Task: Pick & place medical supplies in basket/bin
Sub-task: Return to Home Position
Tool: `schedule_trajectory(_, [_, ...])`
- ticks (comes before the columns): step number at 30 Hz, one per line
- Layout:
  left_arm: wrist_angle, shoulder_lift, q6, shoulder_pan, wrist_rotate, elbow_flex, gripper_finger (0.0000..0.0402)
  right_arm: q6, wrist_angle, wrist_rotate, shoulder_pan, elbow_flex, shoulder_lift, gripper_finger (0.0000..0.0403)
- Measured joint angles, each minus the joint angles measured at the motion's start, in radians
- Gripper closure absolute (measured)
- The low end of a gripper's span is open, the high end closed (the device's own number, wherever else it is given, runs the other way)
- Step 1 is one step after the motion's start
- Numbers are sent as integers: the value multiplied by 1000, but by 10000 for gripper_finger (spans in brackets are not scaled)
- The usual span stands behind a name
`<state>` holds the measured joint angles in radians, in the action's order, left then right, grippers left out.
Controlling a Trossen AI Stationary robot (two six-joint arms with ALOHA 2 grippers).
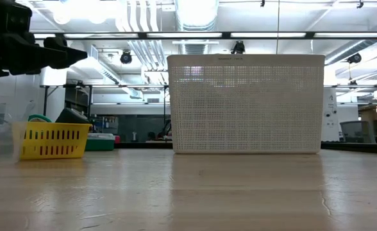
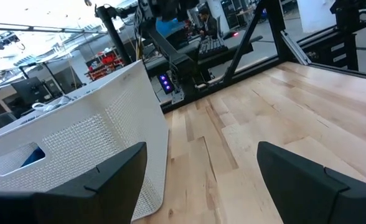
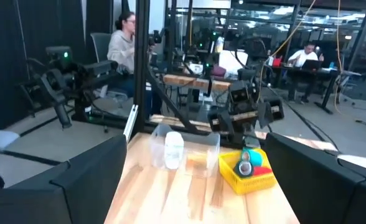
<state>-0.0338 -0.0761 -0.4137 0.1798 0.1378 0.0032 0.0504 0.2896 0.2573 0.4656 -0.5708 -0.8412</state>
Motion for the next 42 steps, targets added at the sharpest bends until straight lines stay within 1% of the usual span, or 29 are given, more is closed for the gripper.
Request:
schedule_trajectory(3, [0, 0, 0, 0, 0, 0, 91, -4, 0, 0, 0, 83, 83, 23])
schedule_trajectory(7, [0, -2, 0, 0, 0, 0, 91, -51, 10, -1, 0, 168, 190, 23])
schedule_trajectory(18, [0, -7, 0, 0, 0, 0, 91, -40, 51, -3, -1, 371, 491, 23])
schedule_trajectory(27, [0, -7, 0, 0, 0, 0, 91, -27, 213, -3, -1, 558, 718, 23])
schedule_trajectory(30, [0, -7, 0, 0, 0, 0, 91, -31, 149, -2, -1, 562, 778, 23])
schedule_trajectory(33, [0, -7, 0, 0, 0, 0, 91, -70, 88, -3, -1, 562, 810, 23])
schedule_trajectory(39, [0, -7, 0, 0, 0, 0, 91, -140, -75, -3, -1, 562, 818, 23])
schedule_trajectory(42, [0, -7, 0, 0, 0, 0, 91, -152, -123, -3, -1, 562, 819, 23])
